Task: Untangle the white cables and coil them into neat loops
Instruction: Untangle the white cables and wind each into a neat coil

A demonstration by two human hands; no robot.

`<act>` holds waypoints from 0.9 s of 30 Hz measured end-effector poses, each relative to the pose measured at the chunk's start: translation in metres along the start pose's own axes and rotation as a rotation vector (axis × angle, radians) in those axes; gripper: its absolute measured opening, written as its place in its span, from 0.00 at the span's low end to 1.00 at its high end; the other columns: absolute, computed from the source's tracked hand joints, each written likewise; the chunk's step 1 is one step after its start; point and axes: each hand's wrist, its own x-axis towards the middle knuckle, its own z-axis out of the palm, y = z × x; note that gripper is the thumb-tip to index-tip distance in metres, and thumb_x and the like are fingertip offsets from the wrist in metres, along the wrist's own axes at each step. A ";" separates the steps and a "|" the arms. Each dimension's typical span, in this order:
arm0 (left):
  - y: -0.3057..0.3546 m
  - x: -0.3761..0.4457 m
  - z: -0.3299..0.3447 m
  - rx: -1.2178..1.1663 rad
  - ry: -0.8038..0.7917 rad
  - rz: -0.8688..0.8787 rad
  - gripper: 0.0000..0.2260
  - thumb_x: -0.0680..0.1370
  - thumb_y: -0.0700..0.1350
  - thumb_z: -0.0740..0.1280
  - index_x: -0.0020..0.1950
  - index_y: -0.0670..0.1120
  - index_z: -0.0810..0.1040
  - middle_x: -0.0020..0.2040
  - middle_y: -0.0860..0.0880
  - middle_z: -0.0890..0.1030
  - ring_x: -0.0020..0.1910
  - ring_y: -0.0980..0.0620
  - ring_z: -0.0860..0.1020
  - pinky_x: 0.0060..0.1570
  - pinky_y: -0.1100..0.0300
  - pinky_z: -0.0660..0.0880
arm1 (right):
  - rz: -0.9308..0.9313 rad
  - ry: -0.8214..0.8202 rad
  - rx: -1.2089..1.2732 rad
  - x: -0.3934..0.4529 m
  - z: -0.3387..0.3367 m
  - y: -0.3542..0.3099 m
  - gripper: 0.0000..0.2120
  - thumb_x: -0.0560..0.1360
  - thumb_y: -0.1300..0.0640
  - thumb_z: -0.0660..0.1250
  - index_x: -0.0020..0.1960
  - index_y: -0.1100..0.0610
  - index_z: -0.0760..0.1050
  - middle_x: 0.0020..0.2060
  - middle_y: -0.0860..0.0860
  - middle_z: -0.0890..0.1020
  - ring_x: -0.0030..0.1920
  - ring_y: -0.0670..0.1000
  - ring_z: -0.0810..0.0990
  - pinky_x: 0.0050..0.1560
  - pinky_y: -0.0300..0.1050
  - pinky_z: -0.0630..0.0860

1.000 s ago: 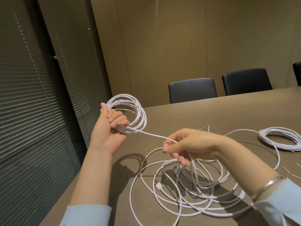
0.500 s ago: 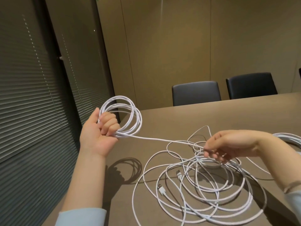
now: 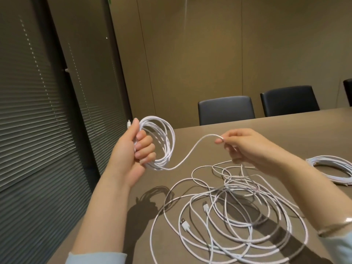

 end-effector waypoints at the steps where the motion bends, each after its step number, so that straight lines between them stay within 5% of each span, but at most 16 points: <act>1: -0.004 0.000 0.003 0.028 0.001 -0.007 0.22 0.81 0.57 0.58 0.30 0.49 0.62 0.22 0.54 0.57 0.18 0.58 0.55 0.19 0.65 0.50 | -0.042 0.007 0.022 -0.003 0.006 -0.006 0.10 0.81 0.63 0.59 0.54 0.67 0.78 0.29 0.52 0.71 0.27 0.48 0.65 0.28 0.39 0.63; 9: -0.028 0.001 0.027 0.157 -0.050 -0.081 0.21 0.81 0.58 0.59 0.33 0.47 0.65 0.23 0.53 0.58 0.18 0.59 0.56 0.18 0.66 0.51 | -0.380 0.026 0.079 -0.025 0.045 -0.024 0.09 0.80 0.62 0.63 0.54 0.56 0.82 0.36 0.52 0.78 0.25 0.47 0.72 0.27 0.39 0.71; 16: -0.044 -0.005 0.051 0.381 -0.101 -0.036 0.19 0.71 0.62 0.66 0.34 0.47 0.71 0.24 0.52 0.59 0.20 0.57 0.57 0.19 0.66 0.53 | -0.459 0.115 0.060 -0.024 0.057 -0.014 0.03 0.74 0.61 0.71 0.44 0.61 0.83 0.32 0.53 0.81 0.24 0.49 0.76 0.24 0.41 0.71; 20: -0.049 -0.004 0.054 0.380 -0.077 -0.005 0.19 0.74 0.59 0.68 0.44 0.43 0.73 0.23 0.52 0.63 0.24 0.53 0.59 0.19 0.66 0.56 | -0.469 0.152 0.060 -0.024 0.062 -0.010 0.06 0.71 0.61 0.75 0.38 0.58 0.79 0.31 0.52 0.82 0.25 0.51 0.78 0.27 0.42 0.71; 24: -0.050 -0.005 0.055 0.234 -0.010 0.011 0.15 0.79 0.48 0.65 0.34 0.46 0.69 0.22 0.51 0.70 0.18 0.56 0.71 0.19 0.68 0.64 | -0.441 0.127 0.107 -0.026 0.069 -0.009 0.15 0.68 0.59 0.78 0.41 0.57 0.70 0.35 0.56 0.82 0.26 0.54 0.81 0.27 0.43 0.73; 27: -0.040 0.001 0.044 0.040 -0.011 0.028 0.20 0.80 0.50 0.64 0.29 0.50 0.66 0.23 0.54 0.63 0.19 0.59 0.62 0.20 0.67 0.57 | -0.286 -0.085 0.076 -0.029 0.065 -0.012 0.14 0.71 0.56 0.75 0.47 0.58 0.71 0.36 0.59 0.83 0.28 0.54 0.80 0.28 0.45 0.75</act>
